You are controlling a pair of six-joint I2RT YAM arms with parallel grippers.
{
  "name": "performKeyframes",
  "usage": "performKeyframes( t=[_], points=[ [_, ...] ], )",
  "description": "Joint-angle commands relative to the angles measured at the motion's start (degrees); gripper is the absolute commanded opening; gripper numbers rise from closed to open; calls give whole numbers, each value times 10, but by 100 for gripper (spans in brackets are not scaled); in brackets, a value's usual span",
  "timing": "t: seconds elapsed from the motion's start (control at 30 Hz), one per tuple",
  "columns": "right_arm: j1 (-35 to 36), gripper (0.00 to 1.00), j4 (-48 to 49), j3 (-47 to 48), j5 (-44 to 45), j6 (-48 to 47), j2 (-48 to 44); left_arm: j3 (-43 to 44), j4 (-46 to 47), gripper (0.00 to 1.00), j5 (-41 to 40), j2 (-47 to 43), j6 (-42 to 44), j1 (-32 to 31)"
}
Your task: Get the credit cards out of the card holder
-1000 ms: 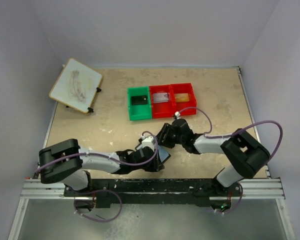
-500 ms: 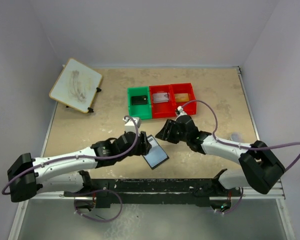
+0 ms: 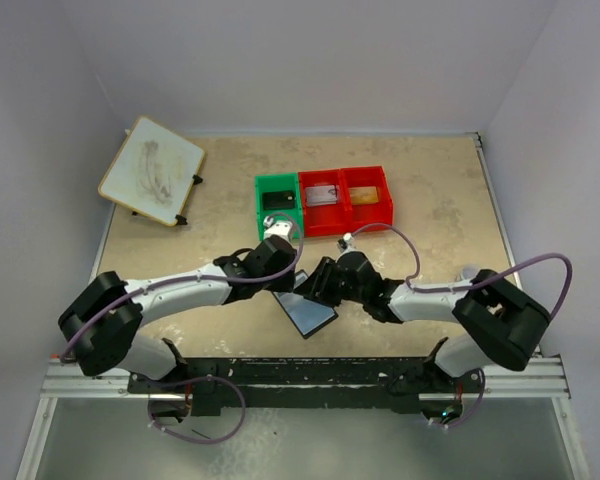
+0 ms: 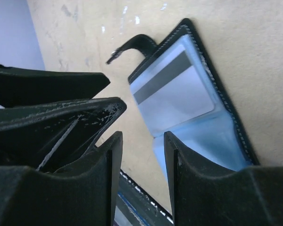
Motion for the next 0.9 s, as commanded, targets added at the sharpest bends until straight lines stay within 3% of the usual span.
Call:
performKeyframes(
  t=[0.0, 0.27, 0.67, 0.87],
  points=[
    [1, 43, 43, -14, 23, 51, 33, 33, 27, 42, 33, 31, 51, 3],
    [-7, 43, 77, -45, 0, 75, 86, 45, 42, 39, 78, 86, 90, 3],
    [-10, 41, 21, -63, 38, 174, 101, 26, 21, 33, 90, 119, 102, 2],
    [-10, 30, 22, -68, 83, 223, 100, 11, 19, 31, 94, 117, 93, 2]
  ],
)
